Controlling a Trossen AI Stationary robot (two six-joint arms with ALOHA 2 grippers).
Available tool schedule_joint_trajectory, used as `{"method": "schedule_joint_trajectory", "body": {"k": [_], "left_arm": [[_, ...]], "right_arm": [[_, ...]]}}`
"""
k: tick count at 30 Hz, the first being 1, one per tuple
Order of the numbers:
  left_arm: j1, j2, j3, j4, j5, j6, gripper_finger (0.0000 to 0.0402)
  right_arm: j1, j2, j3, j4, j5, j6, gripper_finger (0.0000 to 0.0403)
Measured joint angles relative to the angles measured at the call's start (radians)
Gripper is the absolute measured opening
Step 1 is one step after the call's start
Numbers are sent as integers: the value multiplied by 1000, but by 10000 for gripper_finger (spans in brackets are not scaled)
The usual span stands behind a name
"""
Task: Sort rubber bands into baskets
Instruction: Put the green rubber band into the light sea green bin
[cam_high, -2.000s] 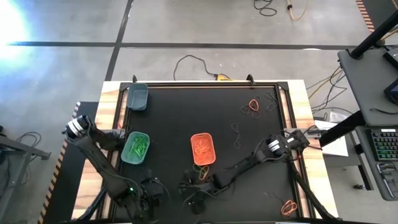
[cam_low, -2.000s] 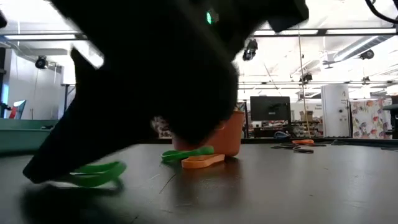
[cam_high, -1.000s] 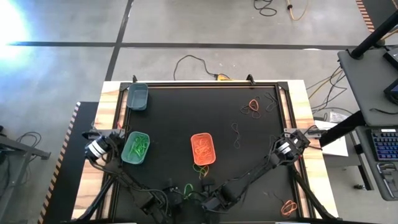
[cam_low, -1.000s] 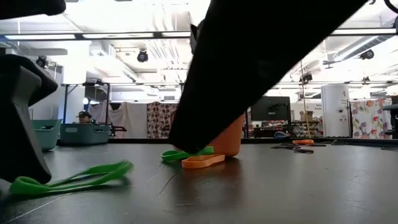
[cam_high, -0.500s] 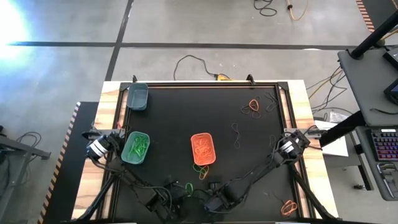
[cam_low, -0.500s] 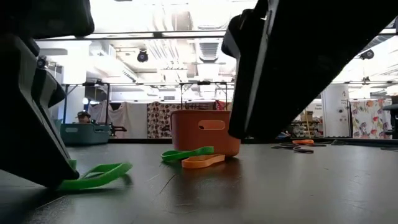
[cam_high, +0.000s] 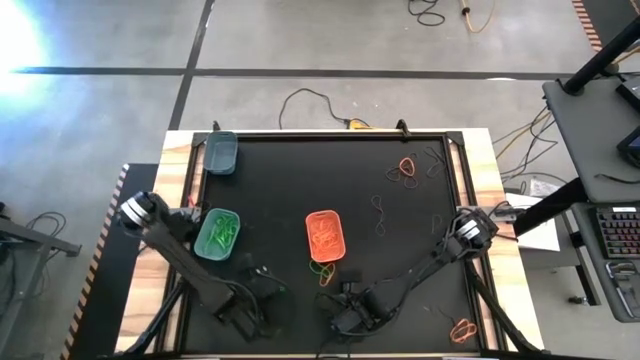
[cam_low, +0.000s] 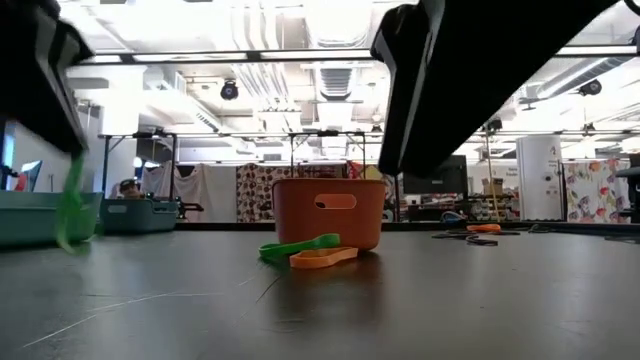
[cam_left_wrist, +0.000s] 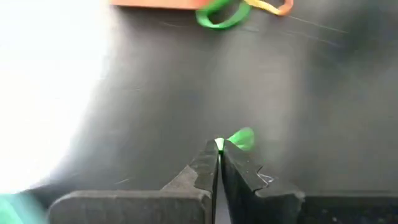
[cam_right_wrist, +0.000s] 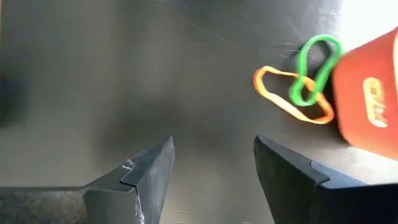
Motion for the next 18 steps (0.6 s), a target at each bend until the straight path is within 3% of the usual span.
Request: {"method": "schedule_joint_trajectory", "body": {"k": [4,9,13,18], "left_arm": [[4,-123,-6,-194,5,-39,0],[60,-281,-69,-400,90,-161,0],[144,-407,-137,-457,138,-219,0],[289,-498,-295,-467,307,-206,0]], "right_arm": [[-3,-41,-76,68,11,10,215],[-3,-114,-220,190,9,69,215],[-3,-178,-368,334,9,156,215],[2,-254,-548,512,9,283,215]]}}
